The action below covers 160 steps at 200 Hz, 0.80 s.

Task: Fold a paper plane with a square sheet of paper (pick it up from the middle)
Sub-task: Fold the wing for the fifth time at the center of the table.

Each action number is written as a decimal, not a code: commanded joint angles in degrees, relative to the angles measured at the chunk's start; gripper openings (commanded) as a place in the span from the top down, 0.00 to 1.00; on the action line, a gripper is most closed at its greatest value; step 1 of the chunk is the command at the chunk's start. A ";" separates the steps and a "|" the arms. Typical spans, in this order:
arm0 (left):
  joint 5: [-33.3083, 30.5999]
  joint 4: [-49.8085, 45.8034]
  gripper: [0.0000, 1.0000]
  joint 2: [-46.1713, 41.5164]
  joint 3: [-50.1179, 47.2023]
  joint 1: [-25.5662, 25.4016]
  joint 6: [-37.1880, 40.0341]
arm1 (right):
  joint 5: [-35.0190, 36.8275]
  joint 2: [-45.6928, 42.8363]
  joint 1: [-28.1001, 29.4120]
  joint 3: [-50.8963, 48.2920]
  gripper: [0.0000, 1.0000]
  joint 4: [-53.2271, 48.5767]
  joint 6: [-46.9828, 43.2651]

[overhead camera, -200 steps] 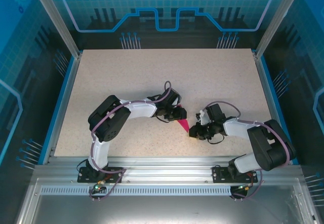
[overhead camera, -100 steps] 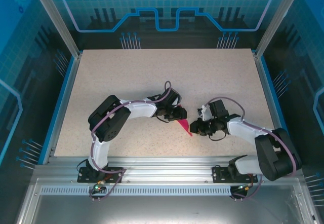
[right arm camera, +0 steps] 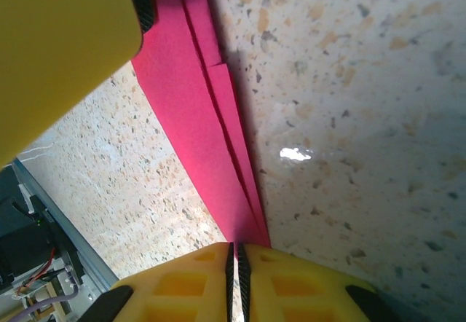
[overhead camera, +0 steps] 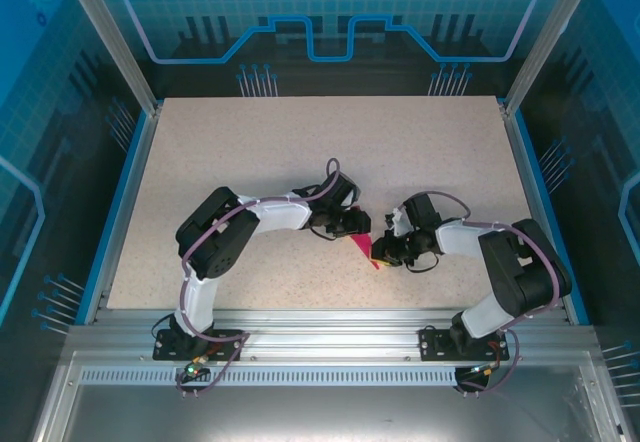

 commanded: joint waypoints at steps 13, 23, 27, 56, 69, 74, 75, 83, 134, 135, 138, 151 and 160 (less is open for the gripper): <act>-0.72 -1.52 0.60 0.30 1.68 2.36 3.17 | 5.57 0.53 0.15 -1.74 0.87 -3.88 -0.26; -0.55 -0.87 0.59 0.16 1.55 3.35 3.89 | 5.75 0.61 0.23 -1.60 0.87 -4.11 -0.30; -0.34 -0.48 0.59 0.15 1.57 3.72 4.26 | 5.71 0.70 0.20 -1.53 0.87 -4.07 -0.30; 1.12 1.73 0.58 0.61 1.62 6.49 6.87 | 5.62 1.05 0.29 -1.34 0.87 -4.31 -0.46; 1.74 2.81 0.58 0.90 1.16 7.63 7.68 | 5.53 1.05 0.24 -1.25 0.87 -4.32 -0.57; 2.24 3.53 0.57 1.04 0.93 8.14 7.98 | 5.56 1.06 0.20 -1.30 0.87 -4.31 -0.57; 2.30 3.63 0.57 1.06 0.92 8.24 8.04 | 5.55 1.05 0.22 -1.28 0.87 -4.32 -0.57; 2.74 4.50 0.57 1.13 0.74 9.01 8.47 | 5.45 1.05 0.23 -1.33 0.87 -4.25 -0.57; 4.25 3.08 0.55 0.45 2.45 13.70 10.77 | 4.31 1.32 0.34 -1.16 0.87 -3.81 -1.18; 4.22 3.01 0.54 0.41 2.43 13.70 10.80 | 4.30 1.32 0.33 -1.16 0.87 -3.85 -1.22; 4.16 2.77 0.54 0.10 2.47 13.90 10.89 | 4.18 1.32 0.35 -1.08 0.87 -3.85 -1.31; 3.79 1.77 0.52 -1.39 2.45 13.97 10.92 | 3.80 1.40 0.33 -0.92 0.86 -3.67 -1.52; 3.44 1.17 0.51 -2.83 2.17 13.98 10.71 | 3.73 1.47 0.39 -0.90 0.86 -3.58 -1.61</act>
